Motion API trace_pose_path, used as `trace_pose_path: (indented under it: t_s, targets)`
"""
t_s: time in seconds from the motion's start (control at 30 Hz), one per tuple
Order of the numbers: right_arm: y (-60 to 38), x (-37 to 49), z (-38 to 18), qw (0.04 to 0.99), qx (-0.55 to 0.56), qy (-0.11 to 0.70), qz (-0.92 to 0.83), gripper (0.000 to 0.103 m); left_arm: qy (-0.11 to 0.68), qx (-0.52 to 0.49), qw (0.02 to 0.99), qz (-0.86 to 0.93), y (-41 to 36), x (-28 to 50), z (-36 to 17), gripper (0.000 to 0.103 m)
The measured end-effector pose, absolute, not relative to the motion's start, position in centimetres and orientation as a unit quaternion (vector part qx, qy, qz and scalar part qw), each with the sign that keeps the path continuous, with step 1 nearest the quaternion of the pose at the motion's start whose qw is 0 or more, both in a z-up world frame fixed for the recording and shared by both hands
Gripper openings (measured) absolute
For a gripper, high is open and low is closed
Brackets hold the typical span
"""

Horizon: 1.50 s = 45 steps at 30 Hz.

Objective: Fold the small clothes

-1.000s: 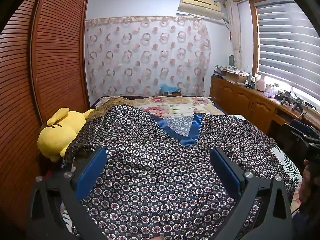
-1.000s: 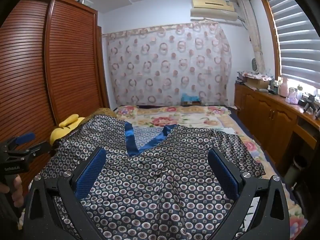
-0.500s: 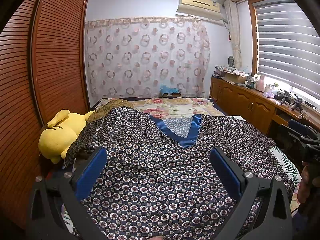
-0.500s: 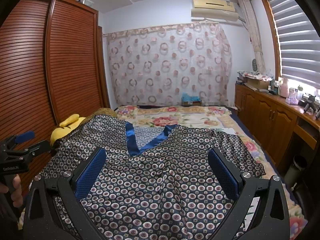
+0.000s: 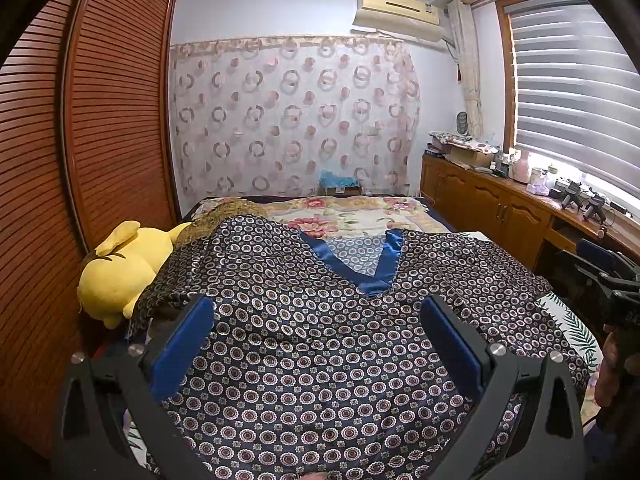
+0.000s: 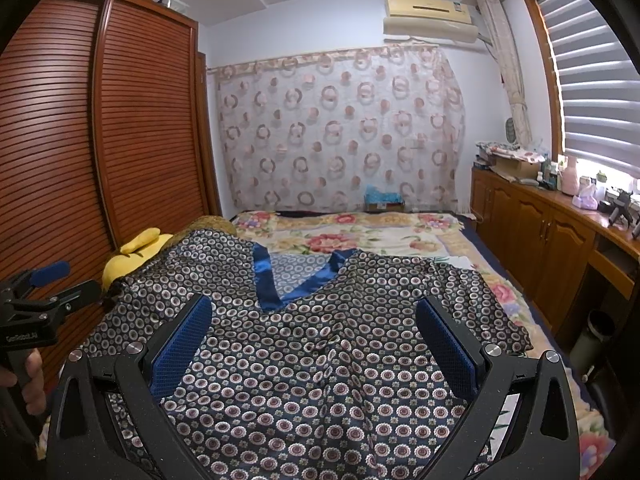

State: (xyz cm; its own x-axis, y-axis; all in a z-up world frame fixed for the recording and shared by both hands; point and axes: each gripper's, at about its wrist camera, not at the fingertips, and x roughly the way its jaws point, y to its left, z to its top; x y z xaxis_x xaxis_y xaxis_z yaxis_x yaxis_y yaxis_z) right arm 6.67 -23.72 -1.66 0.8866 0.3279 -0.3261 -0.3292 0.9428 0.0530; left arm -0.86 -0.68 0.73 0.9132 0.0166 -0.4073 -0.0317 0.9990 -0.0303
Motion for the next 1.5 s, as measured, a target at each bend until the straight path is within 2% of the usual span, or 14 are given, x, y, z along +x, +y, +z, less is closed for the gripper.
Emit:
trace_pose_path:
  t_s: [1.5]
  targets:
    - [-22.84,7.02,-1.85,0.971,-0.001,0.168,0.171,0.103,0.210,-0.018,0.977,0.015,-0.62,-0.74,0.56,0.103]
